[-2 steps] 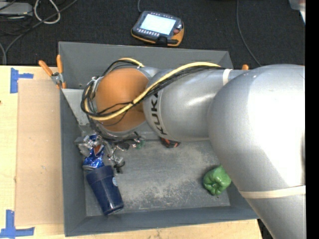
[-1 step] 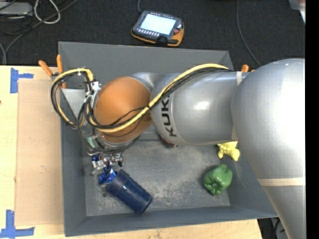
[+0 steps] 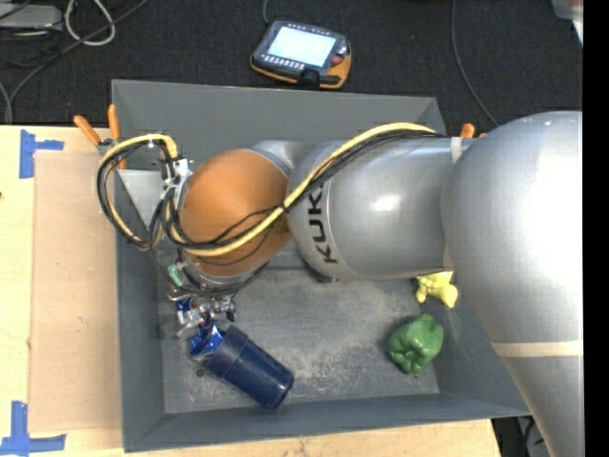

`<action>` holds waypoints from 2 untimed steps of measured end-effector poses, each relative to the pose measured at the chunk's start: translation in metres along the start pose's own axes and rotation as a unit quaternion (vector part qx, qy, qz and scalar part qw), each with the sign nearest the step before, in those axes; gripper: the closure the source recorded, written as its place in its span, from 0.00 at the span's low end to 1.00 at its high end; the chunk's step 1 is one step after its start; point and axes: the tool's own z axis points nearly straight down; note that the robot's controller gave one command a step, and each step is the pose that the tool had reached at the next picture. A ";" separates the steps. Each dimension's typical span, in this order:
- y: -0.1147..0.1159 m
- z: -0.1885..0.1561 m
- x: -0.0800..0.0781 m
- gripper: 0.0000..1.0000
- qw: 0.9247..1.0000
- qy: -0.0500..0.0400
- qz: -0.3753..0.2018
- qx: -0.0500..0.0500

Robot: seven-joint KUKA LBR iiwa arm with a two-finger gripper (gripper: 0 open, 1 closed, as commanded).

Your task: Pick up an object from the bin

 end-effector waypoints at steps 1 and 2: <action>-0.001 -0.047 -0.002 1.00 1.000 -0.001 0.001 0.002; 0.000 -0.092 -0.003 1.00 1.000 -0.002 0.005 -0.002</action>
Offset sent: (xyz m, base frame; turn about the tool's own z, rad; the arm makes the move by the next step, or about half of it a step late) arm -0.0017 -0.0002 0.0925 0.0007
